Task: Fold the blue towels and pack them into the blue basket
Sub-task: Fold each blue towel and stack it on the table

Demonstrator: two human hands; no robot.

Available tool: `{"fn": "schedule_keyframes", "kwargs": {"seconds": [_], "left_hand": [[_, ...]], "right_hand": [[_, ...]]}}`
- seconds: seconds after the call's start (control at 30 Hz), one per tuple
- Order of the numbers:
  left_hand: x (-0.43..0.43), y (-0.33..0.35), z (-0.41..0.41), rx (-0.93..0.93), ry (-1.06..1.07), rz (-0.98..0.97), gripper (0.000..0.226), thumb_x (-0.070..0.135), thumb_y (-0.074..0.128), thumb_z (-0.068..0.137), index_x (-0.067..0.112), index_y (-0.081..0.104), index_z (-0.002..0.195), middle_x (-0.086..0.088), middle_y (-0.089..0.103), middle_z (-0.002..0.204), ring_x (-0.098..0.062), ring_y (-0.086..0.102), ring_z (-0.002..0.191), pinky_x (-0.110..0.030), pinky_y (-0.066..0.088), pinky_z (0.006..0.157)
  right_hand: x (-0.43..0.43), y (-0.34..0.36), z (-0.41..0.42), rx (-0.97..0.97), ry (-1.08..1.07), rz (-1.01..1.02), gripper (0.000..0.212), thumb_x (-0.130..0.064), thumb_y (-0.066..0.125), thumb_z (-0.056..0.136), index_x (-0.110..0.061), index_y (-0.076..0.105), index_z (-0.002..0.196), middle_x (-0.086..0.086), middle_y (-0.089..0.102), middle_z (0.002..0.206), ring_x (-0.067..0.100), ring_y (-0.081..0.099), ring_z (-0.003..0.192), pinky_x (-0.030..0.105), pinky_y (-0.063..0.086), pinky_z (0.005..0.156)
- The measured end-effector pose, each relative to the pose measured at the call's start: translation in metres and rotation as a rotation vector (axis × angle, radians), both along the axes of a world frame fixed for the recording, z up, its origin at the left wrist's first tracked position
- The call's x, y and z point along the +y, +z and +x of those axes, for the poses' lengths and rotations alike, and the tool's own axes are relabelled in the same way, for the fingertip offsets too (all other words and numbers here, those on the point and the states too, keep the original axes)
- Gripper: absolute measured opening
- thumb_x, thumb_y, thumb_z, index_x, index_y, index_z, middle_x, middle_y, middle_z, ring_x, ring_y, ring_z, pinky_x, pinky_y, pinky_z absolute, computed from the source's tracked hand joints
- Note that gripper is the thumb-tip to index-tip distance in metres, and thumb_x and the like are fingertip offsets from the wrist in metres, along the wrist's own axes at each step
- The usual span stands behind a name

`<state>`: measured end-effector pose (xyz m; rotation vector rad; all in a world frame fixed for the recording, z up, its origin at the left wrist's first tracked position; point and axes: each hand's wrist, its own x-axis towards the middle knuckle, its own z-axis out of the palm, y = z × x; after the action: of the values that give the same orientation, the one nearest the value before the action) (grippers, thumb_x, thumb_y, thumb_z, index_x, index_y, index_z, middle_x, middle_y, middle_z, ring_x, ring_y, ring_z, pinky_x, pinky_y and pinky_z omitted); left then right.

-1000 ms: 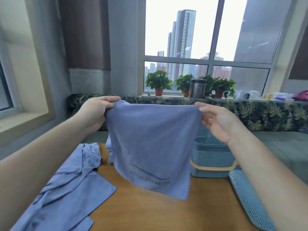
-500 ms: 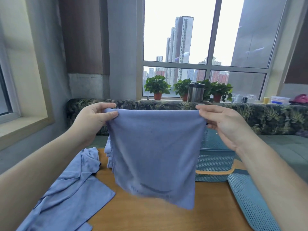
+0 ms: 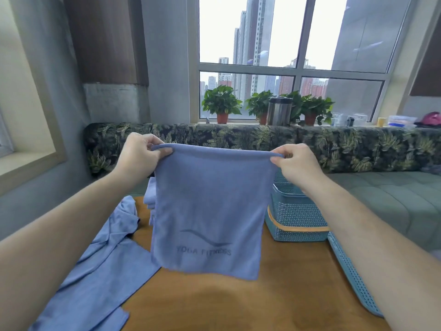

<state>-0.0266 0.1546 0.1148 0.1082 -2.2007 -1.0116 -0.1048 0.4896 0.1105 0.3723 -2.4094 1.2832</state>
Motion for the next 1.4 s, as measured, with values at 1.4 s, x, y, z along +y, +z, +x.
{"fn": "schedule_keyframes", "kwargs": {"seconds": [1.4], "left_hand": [[0.035, -0.256, 0.098, -0.42, -0.208, 0.37, 0.058, 0.043, 0.056, 0.097, 0.009, 0.061, 0.05, -0.009, 0.062, 0.057, -0.025, 0.059, 0.062, -0.036, 0.046, 0.074]], "right_hand": [[0.042, -0.248, 0.107, -0.195, 0.053, 0.198, 0.066, -0.057, 0.041, 0.103, -0.018, 0.064, 0.056, -0.008, 0.071, 0.071, 0.013, 0.064, 0.084, 0.031, 0.046, 0.085]]}}
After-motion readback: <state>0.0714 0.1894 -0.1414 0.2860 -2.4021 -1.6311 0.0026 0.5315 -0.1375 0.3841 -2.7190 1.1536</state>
